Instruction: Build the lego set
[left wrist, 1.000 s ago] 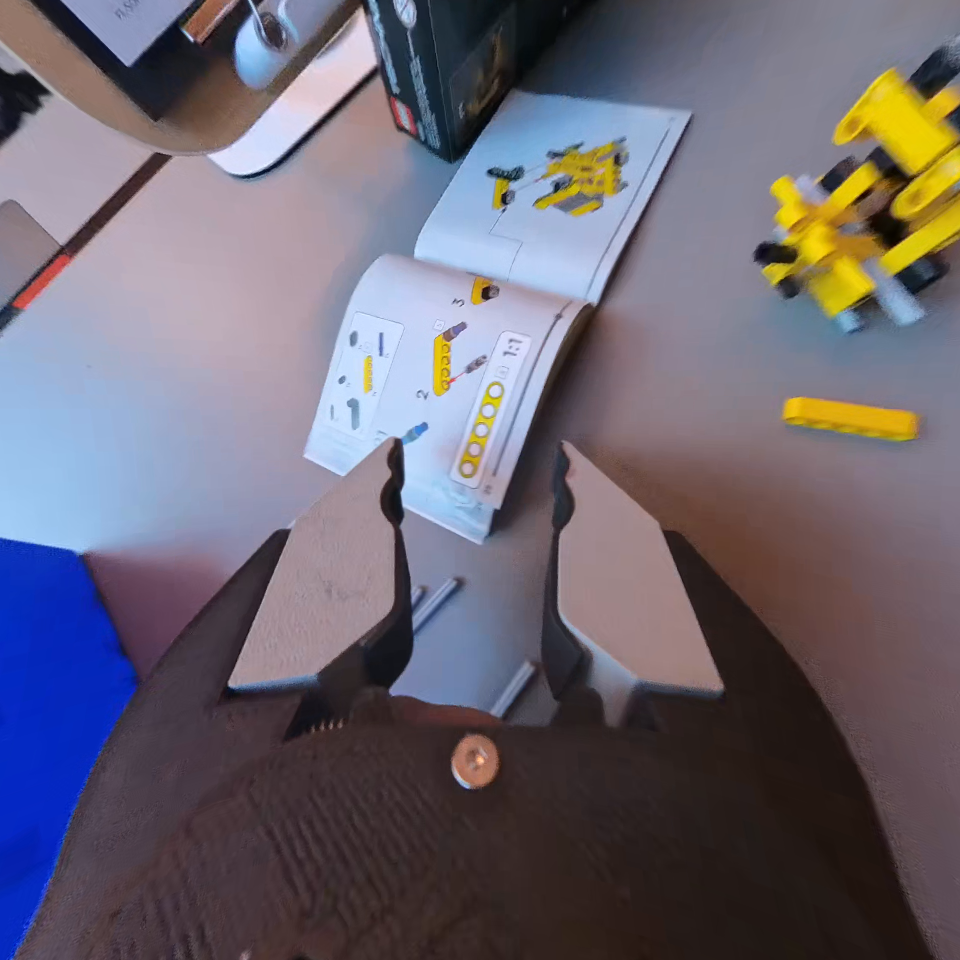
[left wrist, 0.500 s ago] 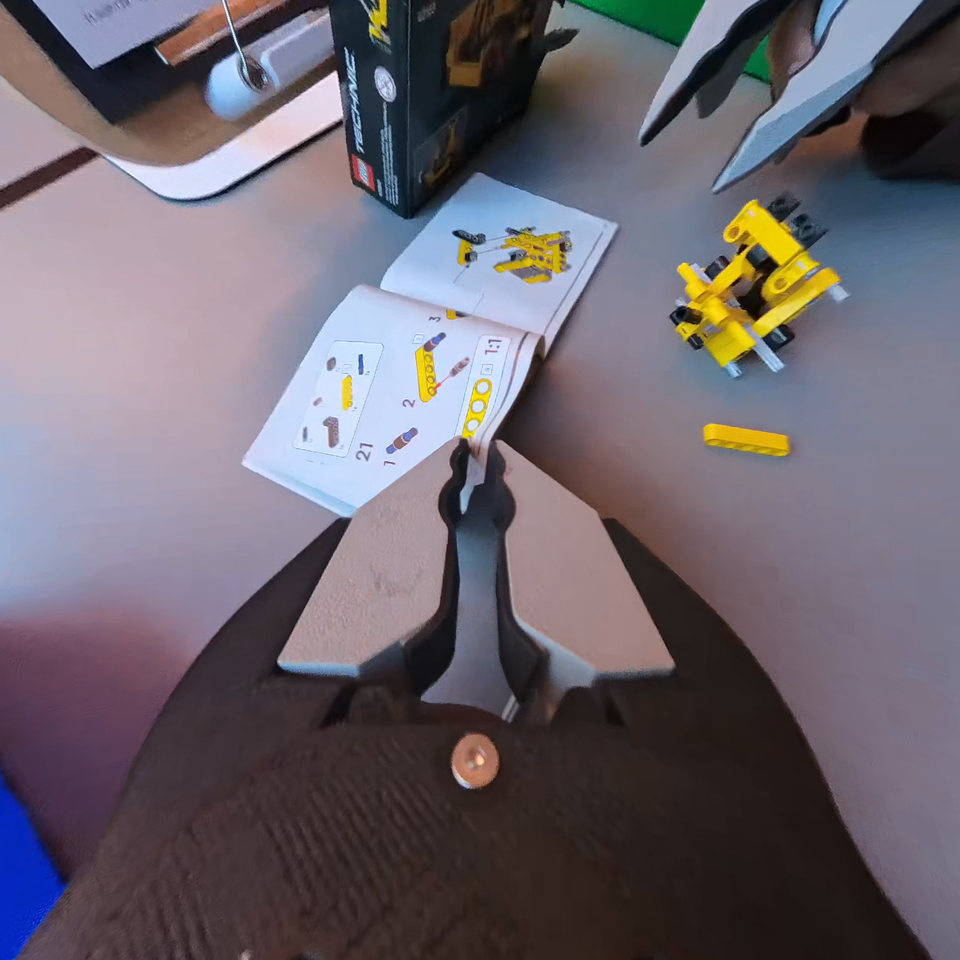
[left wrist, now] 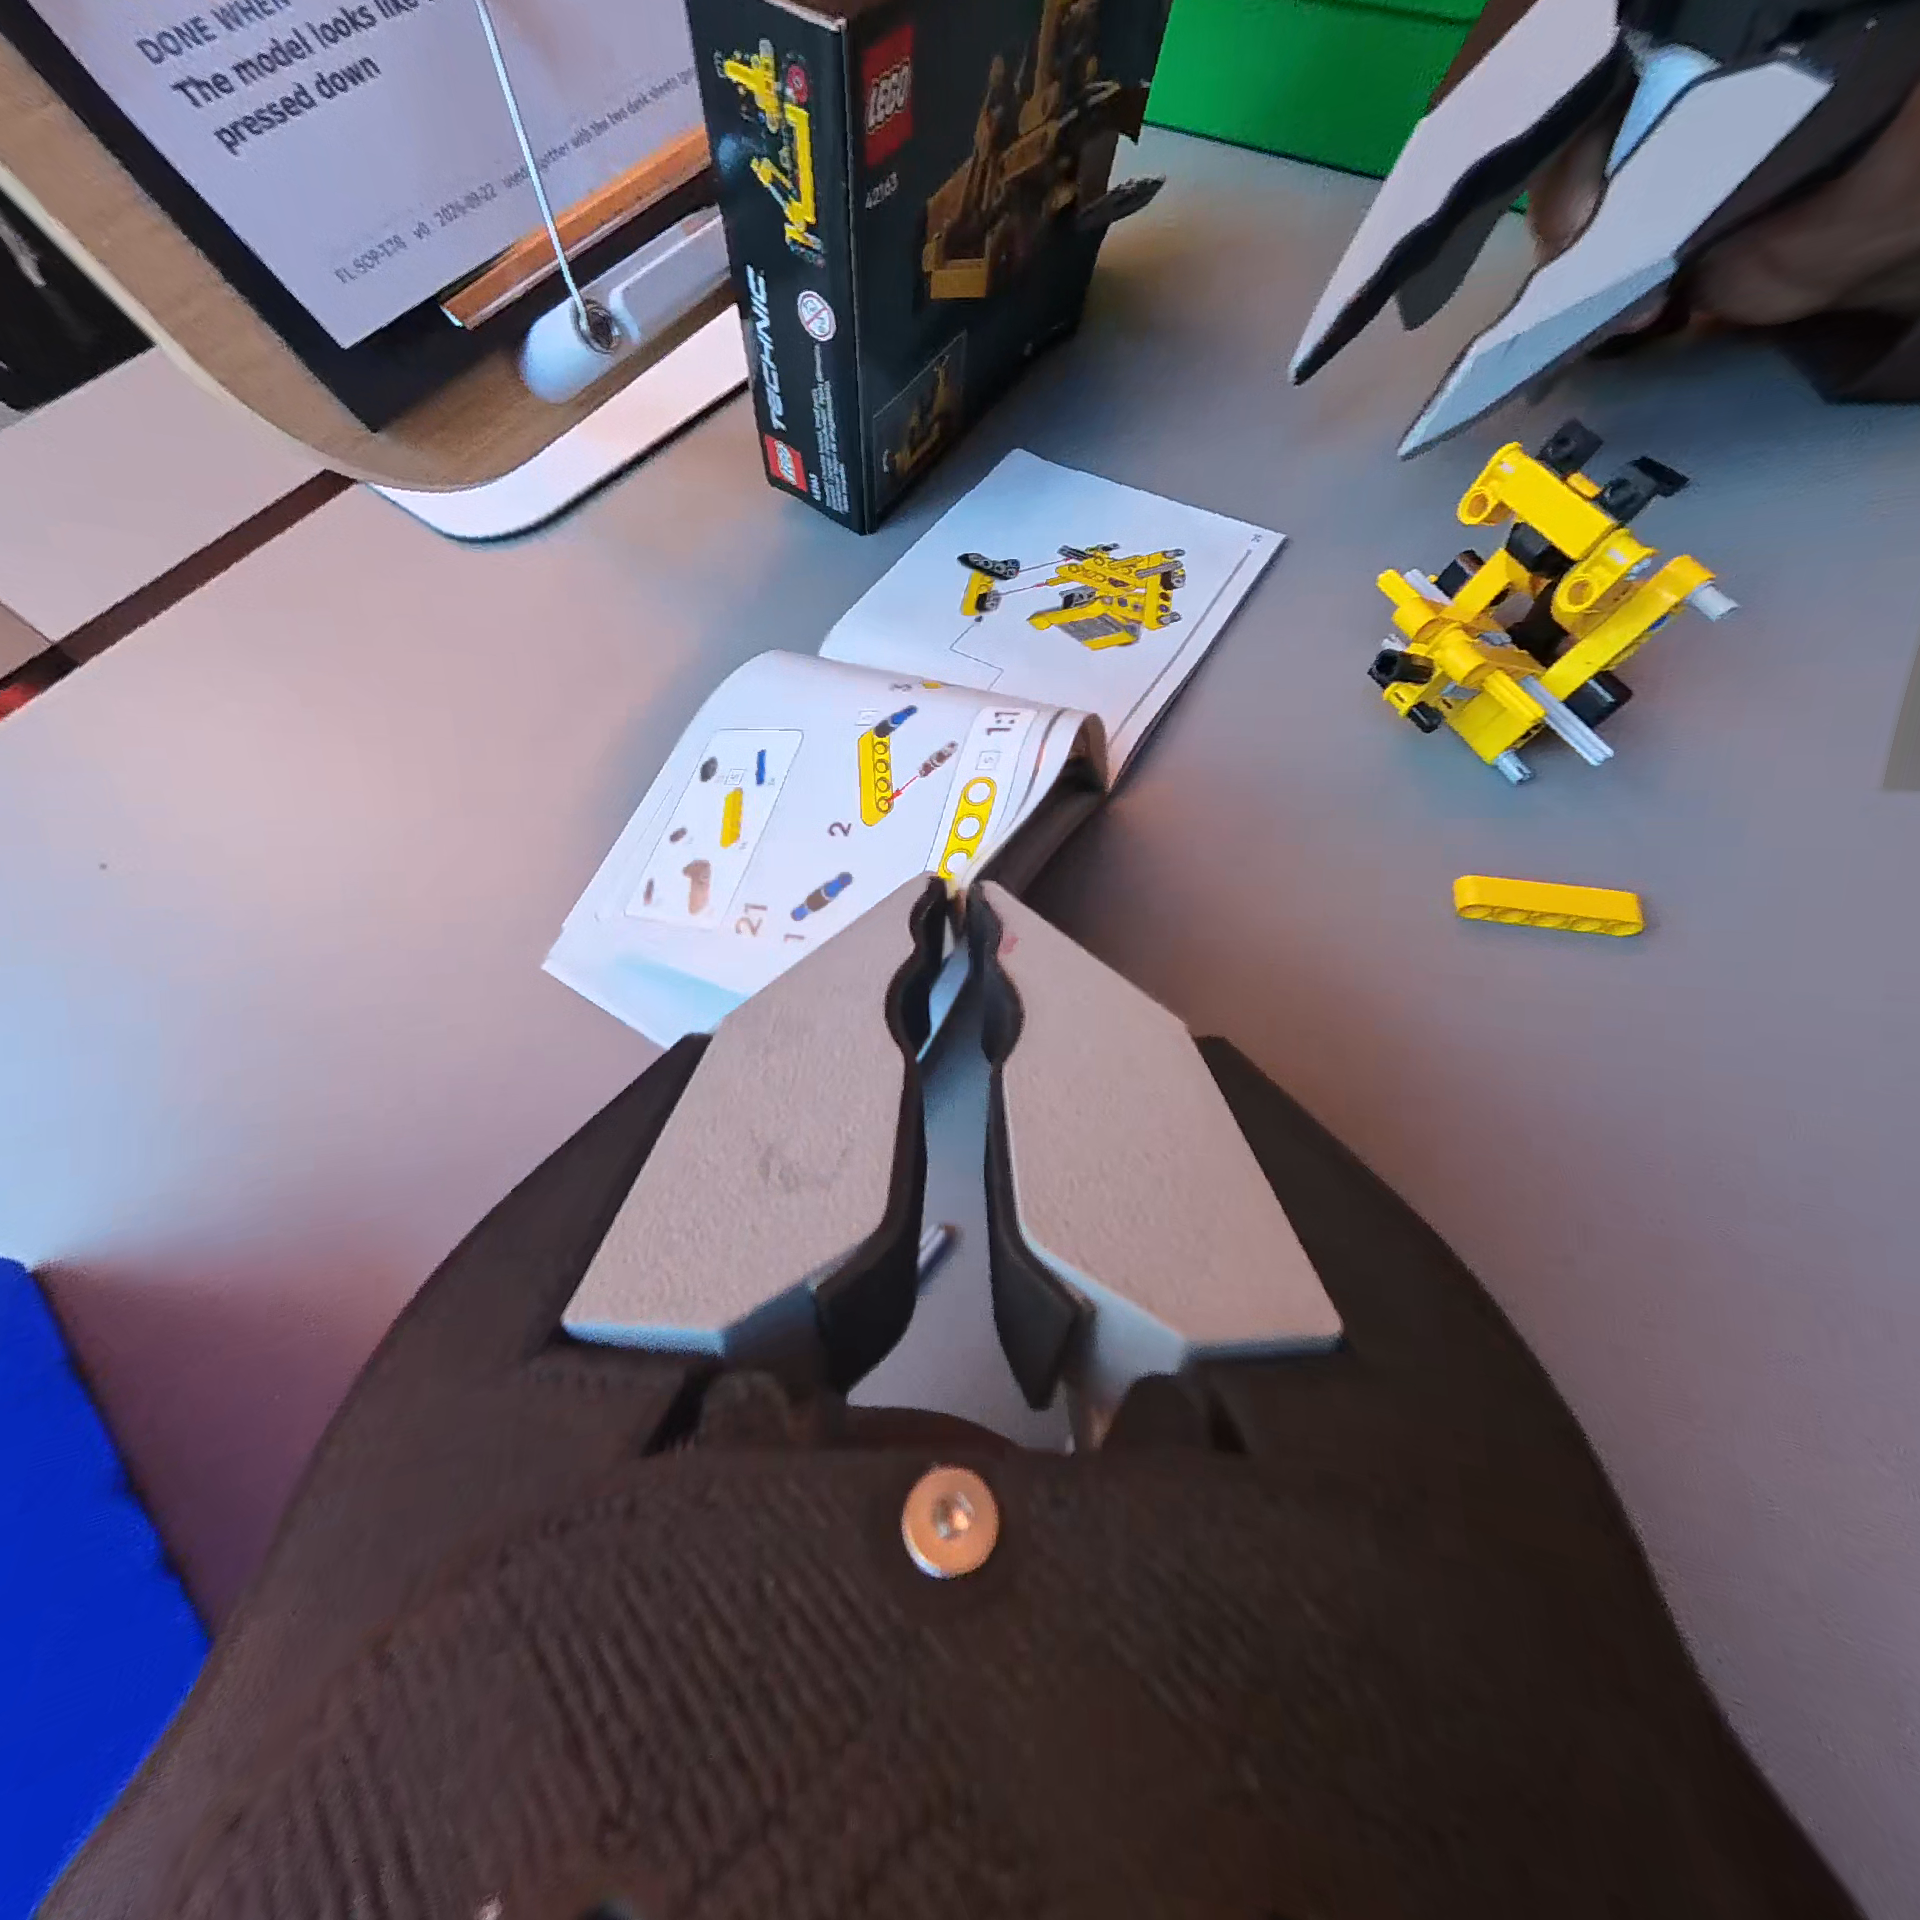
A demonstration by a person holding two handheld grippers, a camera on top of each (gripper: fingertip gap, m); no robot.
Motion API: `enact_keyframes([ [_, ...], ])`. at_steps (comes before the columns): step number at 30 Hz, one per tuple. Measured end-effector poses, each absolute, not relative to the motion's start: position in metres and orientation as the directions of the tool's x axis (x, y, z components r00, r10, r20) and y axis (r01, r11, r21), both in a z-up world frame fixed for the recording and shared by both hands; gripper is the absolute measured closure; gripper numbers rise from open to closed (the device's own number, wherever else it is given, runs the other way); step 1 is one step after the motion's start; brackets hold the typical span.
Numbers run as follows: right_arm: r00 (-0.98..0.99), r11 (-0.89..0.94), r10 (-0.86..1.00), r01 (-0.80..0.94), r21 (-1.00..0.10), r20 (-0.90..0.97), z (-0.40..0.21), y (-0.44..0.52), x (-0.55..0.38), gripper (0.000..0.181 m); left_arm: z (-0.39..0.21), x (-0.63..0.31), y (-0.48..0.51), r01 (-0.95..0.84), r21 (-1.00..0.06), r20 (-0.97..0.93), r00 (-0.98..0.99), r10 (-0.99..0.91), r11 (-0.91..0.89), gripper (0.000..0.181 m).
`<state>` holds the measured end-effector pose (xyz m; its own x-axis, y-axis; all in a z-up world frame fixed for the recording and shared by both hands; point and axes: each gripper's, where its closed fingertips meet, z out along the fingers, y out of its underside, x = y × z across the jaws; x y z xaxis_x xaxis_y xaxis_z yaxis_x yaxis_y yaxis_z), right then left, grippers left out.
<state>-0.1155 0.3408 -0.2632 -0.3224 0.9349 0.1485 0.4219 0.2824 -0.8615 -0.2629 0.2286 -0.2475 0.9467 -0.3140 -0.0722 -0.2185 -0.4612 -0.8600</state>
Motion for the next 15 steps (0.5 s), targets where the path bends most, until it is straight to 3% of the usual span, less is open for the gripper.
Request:
enact_keyframes([
  [7, -0.296, 0.277, 0.942, 0.415, -0.867, 0.159, -0.261, 0.345, -0.116, 0.148, -0.242, -0.272, 0.223, -0.163, -0.885, -0.046, 0.962, -0.268, -0.436, 0.180],
  [12, -0.277, 0.263, 0.948, 0.410, -0.873, 0.156, -0.259, 0.347, -0.115, 0.148, -0.259, -0.273, 0.221, -0.158, -0.856, -0.032, 0.966, -0.255, -0.492, 0.168],
  [15, -0.268, 0.260, 0.951, 0.413, -0.873, 0.156, -0.259, 0.346, -0.113, 0.148, -0.246, -0.270, 0.222, -0.106, -0.900, 0.002, 0.969, -0.246, -0.424, 0.163],
])
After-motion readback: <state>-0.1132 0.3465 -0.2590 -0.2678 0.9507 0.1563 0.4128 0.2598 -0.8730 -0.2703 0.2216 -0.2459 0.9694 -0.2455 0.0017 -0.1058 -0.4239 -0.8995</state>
